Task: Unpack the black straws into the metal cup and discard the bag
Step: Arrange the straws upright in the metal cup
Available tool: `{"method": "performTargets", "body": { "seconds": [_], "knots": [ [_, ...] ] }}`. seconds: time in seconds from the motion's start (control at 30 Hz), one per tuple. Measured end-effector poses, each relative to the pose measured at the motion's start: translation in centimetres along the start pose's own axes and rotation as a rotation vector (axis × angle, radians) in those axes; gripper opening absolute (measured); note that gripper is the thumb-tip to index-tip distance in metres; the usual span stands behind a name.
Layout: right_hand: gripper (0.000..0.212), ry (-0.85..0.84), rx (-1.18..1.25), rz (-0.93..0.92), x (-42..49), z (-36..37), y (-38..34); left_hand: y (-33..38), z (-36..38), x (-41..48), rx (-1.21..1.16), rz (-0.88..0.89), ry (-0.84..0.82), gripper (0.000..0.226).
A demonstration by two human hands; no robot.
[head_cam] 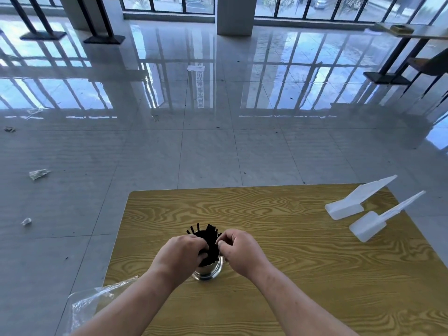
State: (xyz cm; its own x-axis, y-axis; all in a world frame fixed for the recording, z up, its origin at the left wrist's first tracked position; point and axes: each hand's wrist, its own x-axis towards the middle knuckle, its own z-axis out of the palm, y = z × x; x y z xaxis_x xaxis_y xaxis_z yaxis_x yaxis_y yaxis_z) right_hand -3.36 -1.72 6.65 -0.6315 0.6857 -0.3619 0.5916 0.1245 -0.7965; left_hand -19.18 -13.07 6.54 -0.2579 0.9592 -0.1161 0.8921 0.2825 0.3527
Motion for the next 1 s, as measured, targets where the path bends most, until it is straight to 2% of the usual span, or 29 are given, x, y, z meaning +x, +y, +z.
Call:
{"method": "performTargets", "body": {
  "seconds": [0.4, 0.6, 0.9, 1.0],
  "knots": [
    [0.015, -0.004, -0.056, -0.04, 0.1, 0.1, -0.3, -0.3, -0.2, 0.0, -0.006, -0.029, 0.007, 0.024],
    [0.014, 0.006, -0.039, -0.047, 0.1, 0.5, -0.1, -1.1, 0.2, -1.7, -0.134, -0.107, 0.074, 0.049],
    [0.014, 0.018, -0.04, -0.069, 0.1, 1.6, -0.4, -2.0, 0.7, -3.1, -0.207, -0.138, 0.074, 0.041],
    [0.014, 0.03, -0.042, -0.079, 0.0, 1.9, -0.5, -2.3, 0.6, -3.6, -0.212, -0.144, 0.088, 0.045]
  ]
}}
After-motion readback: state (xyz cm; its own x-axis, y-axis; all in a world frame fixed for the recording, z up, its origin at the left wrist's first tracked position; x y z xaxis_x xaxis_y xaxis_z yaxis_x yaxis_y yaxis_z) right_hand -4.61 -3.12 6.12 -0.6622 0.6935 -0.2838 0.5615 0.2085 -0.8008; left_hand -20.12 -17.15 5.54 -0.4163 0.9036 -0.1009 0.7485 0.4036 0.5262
